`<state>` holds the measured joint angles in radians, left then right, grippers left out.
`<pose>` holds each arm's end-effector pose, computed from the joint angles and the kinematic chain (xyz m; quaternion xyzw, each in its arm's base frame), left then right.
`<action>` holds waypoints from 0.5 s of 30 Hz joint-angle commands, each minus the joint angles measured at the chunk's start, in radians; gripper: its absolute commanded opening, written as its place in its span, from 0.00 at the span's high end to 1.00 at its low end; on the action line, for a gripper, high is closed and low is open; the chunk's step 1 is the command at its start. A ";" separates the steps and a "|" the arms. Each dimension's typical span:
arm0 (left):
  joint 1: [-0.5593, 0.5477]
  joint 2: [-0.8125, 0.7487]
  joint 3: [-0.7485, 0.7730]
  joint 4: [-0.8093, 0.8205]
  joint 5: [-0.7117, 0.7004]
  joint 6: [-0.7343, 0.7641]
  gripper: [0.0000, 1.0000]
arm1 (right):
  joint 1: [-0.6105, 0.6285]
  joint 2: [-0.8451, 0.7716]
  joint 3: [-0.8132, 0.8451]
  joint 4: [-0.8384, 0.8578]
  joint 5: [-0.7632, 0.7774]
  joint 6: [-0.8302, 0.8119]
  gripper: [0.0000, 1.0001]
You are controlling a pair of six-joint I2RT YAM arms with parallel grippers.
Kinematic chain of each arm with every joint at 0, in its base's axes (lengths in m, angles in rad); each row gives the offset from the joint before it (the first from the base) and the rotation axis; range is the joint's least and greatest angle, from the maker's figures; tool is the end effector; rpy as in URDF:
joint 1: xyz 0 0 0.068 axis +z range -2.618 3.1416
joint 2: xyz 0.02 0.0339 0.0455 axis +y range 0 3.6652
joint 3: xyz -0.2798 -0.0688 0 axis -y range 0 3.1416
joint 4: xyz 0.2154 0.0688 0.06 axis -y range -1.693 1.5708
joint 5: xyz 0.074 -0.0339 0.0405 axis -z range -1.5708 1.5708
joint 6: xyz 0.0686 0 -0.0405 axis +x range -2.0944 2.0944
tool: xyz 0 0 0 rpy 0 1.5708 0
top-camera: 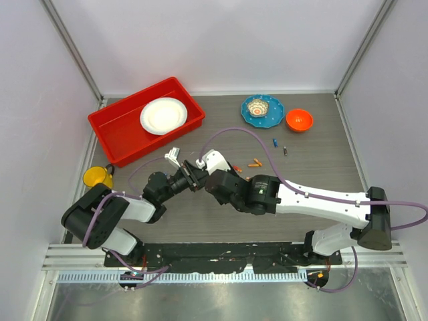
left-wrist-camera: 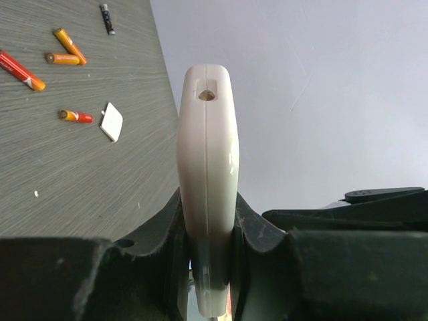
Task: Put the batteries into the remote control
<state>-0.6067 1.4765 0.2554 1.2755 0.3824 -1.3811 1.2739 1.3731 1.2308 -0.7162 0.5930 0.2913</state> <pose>0.2000 -0.1700 0.2177 -0.1271 0.6772 -0.6687 0.2793 0.1163 0.2492 0.3176 -0.3331 0.8384 0.0410 0.4295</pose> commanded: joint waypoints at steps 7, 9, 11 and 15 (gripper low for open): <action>-0.002 -0.010 0.035 0.271 0.019 -0.024 1.00 | 0.010 0.053 0.059 0.004 0.017 -0.020 0.70; -0.002 -0.012 0.033 0.271 0.021 -0.027 1.00 | 0.010 0.060 0.062 0.009 0.019 -0.017 0.70; -0.002 -0.015 0.033 0.271 0.021 -0.027 1.00 | 0.010 0.064 0.059 0.015 0.019 -0.017 0.70; -0.002 -0.016 0.031 0.271 0.023 -0.029 1.00 | 0.010 0.073 0.061 0.030 0.019 -0.017 0.70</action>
<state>-0.6067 1.4765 0.2600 1.2823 0.3897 -1.4078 1.2793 1.4406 1.2423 -0.7197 0.5934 0.2848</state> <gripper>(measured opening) 0.266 0.504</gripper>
